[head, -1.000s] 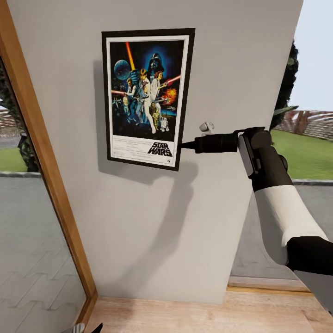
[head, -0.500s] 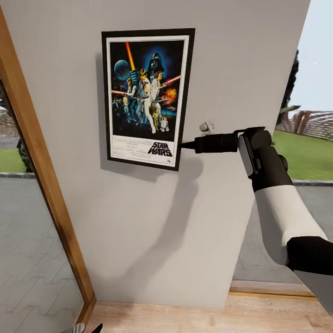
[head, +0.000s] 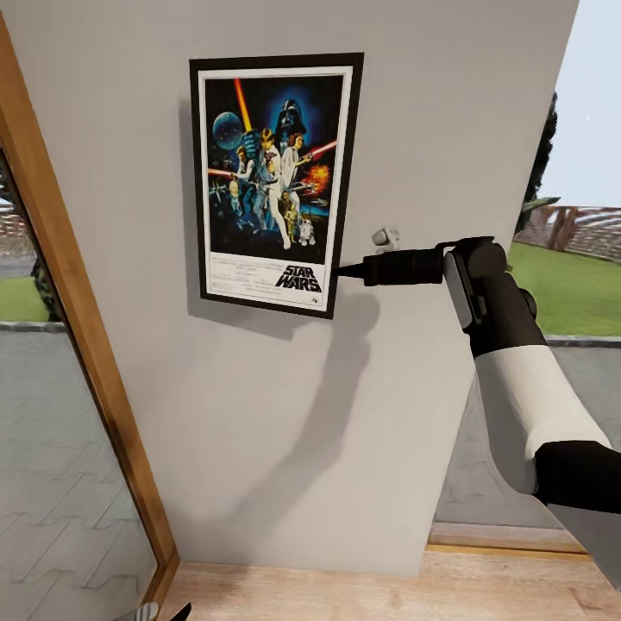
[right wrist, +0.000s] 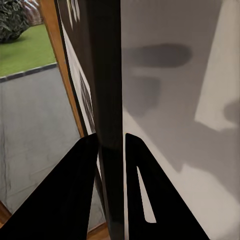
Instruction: Pick up the poster from the kitchen countertop and hang it on one of the wall nails in the kitchen.
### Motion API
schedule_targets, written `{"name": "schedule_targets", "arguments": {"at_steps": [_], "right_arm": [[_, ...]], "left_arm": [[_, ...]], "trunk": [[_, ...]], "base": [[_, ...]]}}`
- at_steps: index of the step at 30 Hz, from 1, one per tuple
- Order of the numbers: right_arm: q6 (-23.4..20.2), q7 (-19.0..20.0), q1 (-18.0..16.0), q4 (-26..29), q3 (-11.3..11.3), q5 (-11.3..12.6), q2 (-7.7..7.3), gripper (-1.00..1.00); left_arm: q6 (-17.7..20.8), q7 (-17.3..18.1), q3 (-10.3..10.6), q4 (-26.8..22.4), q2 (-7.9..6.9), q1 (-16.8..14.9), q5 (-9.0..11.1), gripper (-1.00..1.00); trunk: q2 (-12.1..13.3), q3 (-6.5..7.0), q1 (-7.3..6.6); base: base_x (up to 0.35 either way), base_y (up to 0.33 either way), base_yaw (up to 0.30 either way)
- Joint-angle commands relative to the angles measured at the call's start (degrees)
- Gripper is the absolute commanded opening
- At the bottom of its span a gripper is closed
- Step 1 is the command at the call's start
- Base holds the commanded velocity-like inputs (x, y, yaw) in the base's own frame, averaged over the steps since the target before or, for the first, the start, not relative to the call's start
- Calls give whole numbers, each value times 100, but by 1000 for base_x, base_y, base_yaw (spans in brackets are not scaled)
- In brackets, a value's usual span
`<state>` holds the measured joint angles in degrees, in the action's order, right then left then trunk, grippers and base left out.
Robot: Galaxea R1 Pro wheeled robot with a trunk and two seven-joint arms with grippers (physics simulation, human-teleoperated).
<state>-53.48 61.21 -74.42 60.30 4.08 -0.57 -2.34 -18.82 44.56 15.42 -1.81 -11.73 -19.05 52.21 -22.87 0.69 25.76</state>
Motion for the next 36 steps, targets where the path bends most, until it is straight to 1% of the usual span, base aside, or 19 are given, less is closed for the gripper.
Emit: {"name": "schedule_targets", "arguments": {"at_steps": [1, 7, 15, 36], "right_arm": [[-40, 23, -3, 1, 5, 5, -3, -100], [-40, 23, -3, -1, 5, 5, -1, -100], [-40, 23, -3, 5, 5, 5, 7, -100], [-40, 23, -3, 8, 4, 11, 14, -100]], "left_arm": [[-34, 8, 49, 5, -1, -2, 35, 100], [-34, 8, 49, 5, -4, -2, 35, 100], [-34, 8, 44, 5, 0, -2, 35, 100], [-34, 8, 42, 5, -3, -2, 35, 100]], "trunk": [[-4, -3, 2], [-4, -3, 2], [-4, -3, 2], [-4, -3, 2]], "base": [[0, 0, 0], [16, 0, 0], [130, 0, 0], [4, 0, 0]]}}
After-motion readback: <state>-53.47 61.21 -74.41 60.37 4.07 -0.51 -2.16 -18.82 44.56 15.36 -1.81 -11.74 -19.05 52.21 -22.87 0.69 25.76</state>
